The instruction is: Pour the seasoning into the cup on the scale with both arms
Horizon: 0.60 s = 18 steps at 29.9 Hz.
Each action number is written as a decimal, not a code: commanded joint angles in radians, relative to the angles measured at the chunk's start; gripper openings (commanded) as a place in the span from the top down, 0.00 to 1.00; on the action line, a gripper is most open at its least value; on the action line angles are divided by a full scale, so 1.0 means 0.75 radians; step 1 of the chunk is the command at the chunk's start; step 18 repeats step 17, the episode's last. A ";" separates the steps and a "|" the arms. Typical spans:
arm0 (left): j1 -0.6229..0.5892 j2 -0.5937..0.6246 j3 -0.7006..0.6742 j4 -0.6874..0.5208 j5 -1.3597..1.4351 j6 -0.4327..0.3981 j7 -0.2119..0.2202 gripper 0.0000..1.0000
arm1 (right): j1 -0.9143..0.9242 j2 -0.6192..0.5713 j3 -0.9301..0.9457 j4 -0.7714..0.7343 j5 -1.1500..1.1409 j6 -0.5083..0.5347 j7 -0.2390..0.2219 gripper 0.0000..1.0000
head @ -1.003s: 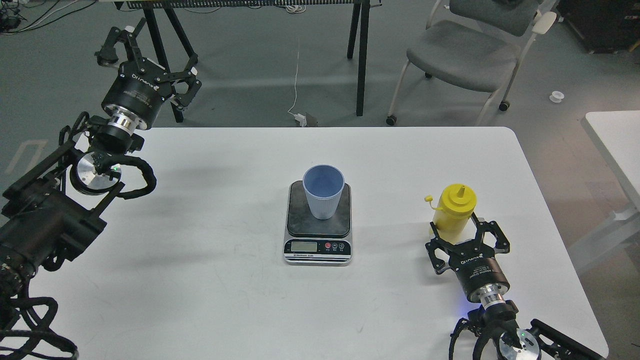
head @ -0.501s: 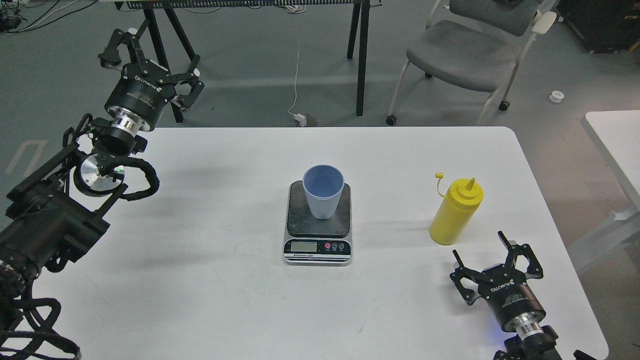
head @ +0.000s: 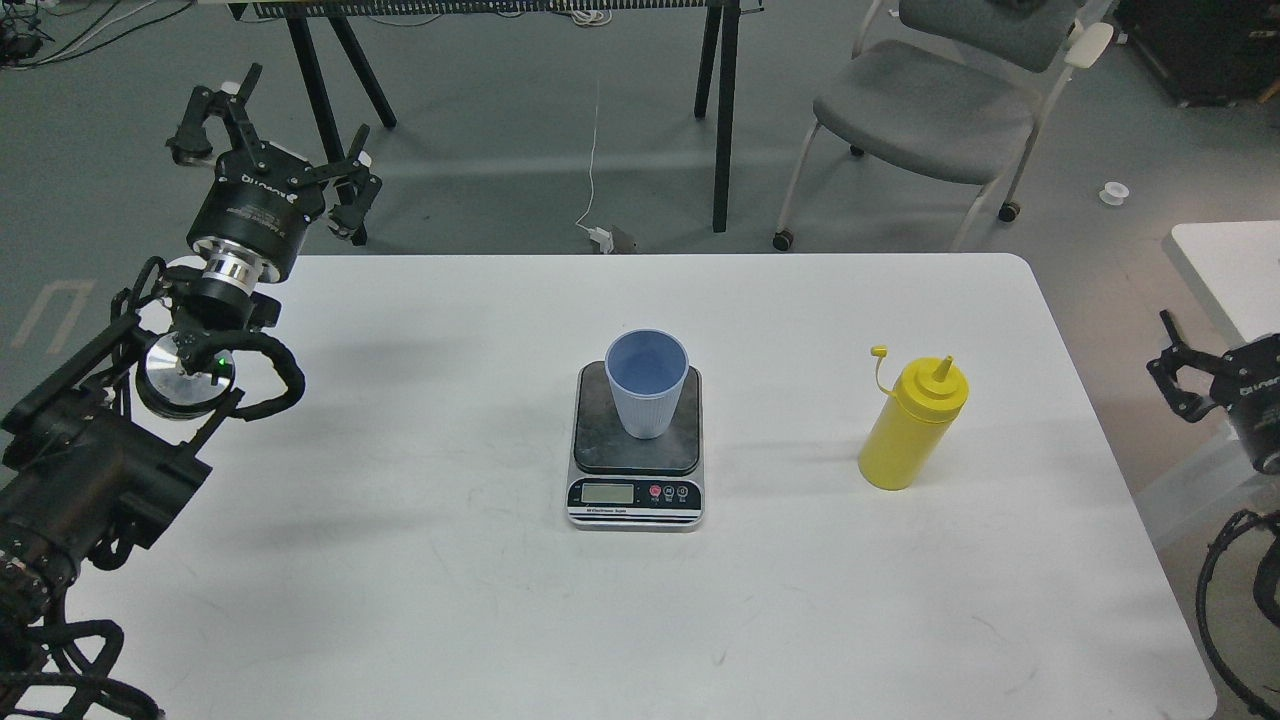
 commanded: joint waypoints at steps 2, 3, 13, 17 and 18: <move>0.048 -0.005 -0.038 -0.005 0.000 0.000 0.000 0.01 | 0.267 0.074 -0.030 -0.221 0.007 0.000 -0.127 0.01; 0.054 -0.005 -0.038 -0.005 0.000 -0.002 0.000 0.01 | 0.314 0.116 -0.022 -0.266 0.009 0.000 -0.166 0.01; 0.070 -0.003 -0.034 -0.007 0.002 0.006 -0.002 0.01 | 0.502 0.358 -0.024 -0.492 0.009 0.000 -0.262 0.01; 0.070 -0.003 -0.034 -0.005 0.002 0.008 -0.002 0.01 | 0.500 0.362 -0.010 -0.494 0.009 0.000 -0.262 0.01; 0.070 -0.003 -0.034 -0.005 0.002 0.008 -0.002 0.01 | 0.500 0.362 -0.010 -0.494 0.009 0.000 -0.262 0.01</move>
